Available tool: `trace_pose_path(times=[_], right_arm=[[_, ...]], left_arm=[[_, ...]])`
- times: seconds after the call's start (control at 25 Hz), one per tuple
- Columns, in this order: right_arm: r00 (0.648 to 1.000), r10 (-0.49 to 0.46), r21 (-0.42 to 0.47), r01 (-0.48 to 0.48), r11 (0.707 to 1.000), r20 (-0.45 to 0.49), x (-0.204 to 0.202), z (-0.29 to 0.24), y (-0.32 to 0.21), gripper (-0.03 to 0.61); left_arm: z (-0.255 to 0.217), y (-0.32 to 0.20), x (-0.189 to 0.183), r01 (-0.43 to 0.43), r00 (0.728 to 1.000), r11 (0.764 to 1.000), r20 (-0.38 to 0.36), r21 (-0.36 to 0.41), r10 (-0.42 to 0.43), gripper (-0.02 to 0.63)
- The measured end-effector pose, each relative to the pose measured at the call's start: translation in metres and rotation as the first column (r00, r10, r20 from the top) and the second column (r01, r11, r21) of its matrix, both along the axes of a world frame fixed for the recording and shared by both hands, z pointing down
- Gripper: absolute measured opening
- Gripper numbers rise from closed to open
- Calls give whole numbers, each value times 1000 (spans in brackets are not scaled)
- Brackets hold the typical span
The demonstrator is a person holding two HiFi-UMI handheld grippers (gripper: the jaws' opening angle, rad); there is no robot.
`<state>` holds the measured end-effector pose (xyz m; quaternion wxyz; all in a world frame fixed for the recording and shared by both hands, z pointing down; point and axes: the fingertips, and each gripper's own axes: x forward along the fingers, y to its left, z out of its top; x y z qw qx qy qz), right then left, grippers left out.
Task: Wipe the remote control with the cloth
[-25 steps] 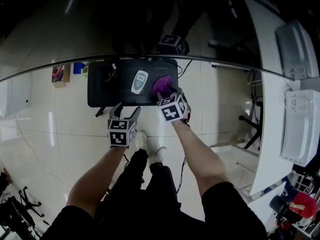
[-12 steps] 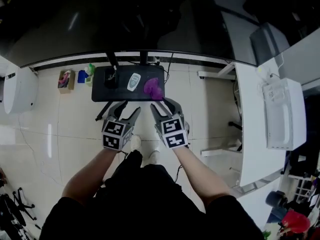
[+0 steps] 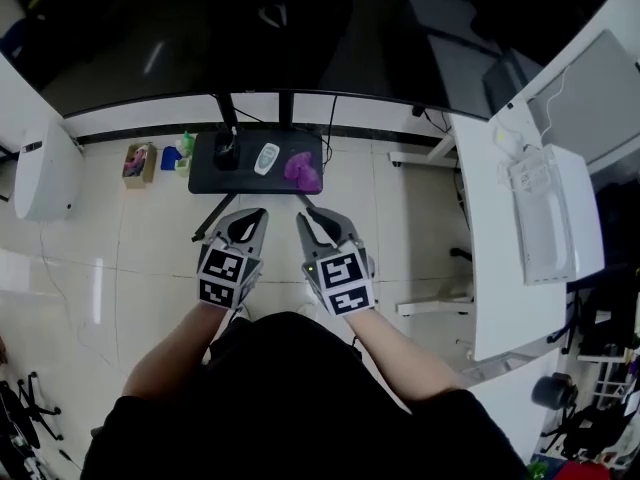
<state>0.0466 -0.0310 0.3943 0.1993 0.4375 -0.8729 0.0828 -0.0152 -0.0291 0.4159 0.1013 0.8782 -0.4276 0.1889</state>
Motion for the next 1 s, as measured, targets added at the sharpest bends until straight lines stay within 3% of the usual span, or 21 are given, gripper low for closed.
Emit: trace_pose_path(times=[0.44,1.0], right_arm=[[996,74,71,-77,995,45,-23,-30,2,20],[995,92,82,-94,992,32,-30,-35,6,18]], left_arm=[[-31,9,-13,-134,990,987,44,85,131,3],[-37,12,-17,-162,986,982,44,97,158,3]])
